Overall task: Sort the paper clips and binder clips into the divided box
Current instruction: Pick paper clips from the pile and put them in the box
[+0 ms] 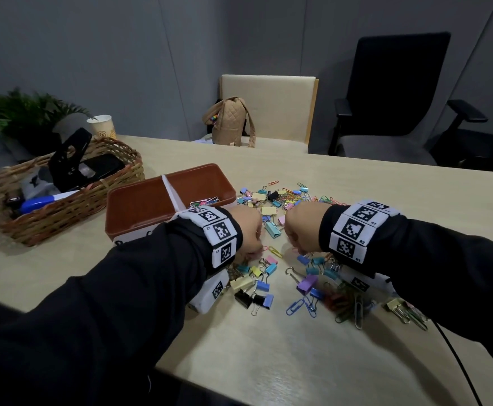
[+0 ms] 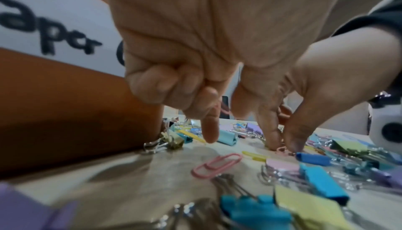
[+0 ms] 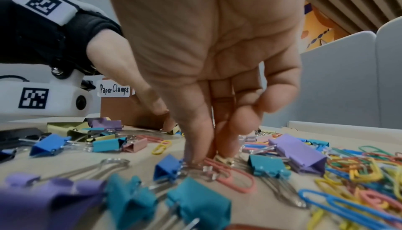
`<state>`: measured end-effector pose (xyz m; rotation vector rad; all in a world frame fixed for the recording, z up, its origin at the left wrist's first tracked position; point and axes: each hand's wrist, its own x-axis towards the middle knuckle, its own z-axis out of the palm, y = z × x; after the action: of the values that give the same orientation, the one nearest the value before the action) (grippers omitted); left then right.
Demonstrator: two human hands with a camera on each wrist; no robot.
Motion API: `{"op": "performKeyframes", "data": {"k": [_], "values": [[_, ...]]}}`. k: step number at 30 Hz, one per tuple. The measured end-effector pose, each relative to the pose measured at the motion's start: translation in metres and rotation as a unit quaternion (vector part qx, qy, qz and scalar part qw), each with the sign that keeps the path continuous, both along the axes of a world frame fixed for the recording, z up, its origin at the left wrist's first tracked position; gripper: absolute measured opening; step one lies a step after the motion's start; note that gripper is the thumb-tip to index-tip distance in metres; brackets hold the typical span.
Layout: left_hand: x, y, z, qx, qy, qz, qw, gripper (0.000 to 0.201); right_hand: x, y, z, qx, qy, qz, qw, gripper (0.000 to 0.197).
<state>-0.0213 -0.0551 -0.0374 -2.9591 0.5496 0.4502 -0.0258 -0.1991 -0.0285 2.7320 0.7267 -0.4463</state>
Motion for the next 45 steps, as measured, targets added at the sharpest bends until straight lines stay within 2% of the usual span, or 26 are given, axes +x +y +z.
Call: {"op": "performKeyframes", "data": {"k": [4,7,10,14,17,20,25,29,31,33,37,41,45], "values": [[0.003,-0.006,0.002,0.033,0.013,-0.013,0.999,0.029,-0.001,0.001,0.000,-0.016,0.018,0.003,1.000,0.022],[0.003,-0.009,0.001,0.039,0.017,-0.014,0.999,0.023,0.003,0.000,-0.005,-0.007,0.039,-0.005,0.999,0.020],[0.001,-0.009,-0.001,0.035,0.023,-0.010,0.999,0.035,0.006,-0.004,-0.008,-0.017,0.056,-0.018,0.998,0.016],[-0.001,-0.009,-0.004,0.045,0.050,-0.007,0.998,0.034,0.002,-0.007,-0.012,-0.005,0.040,-0.019,0.999,0.012],[0.000,-0.007,-0.007,0.050,0.060,-0.014,0.997,0.032,0.000,-0.007,-0.009,0.097,0.001,-0.038,0.995,0.010],[0.000,-0.004,-0.009,0.053,0.063,-0.023,0.996,0.026,0.003,-0.007,-0.003,0.210,-0.015,-0.075,0.975,0.013],[-0.004,0.007,0.001,0.021,0.044,-0.011,0.999,0.017,0.003,-0.005,0.001,0.248,-0.019,-0.077,0.966,0.015],[-0.002,0.028,0.004,-0.043,0.039,0.040,0.998,0.012,0.002,0.001,-0.003,0.207,0.046,-0.091,0.973,0.040],[-0.003,0.033,0.004,-0.053,0.031,0.050,0.997,0.021,0.001,0.006,-0.006,0.182,0.048,-0.089,0.978,0.035],[-0.002,0.033,0.005,-0.056,0.033,0.044,0.997,0.029,-0.001,0.012,-0.007,0.163,0.031,-0.080,0.983,0.018],[0.001,0.023,0.002,0.004,0.039,0.003,0.999,0.028,0.000,0.021,-0.011,0.095,0.027,-0.064,0.993,0.024],[0.000,0.012,0.004,0.051,-0.019,0.001,0.999,0.028,-0.001,0.029,-0.012,0.034,0.020,-0.045,0.998,0.010],[0.000,0.000,0.003,0.068,-0.028,0.026,0.997,0.046,-0.007,0.032,-0.005,-0.018,0.040,-0.028,0.999,0.027]]}}
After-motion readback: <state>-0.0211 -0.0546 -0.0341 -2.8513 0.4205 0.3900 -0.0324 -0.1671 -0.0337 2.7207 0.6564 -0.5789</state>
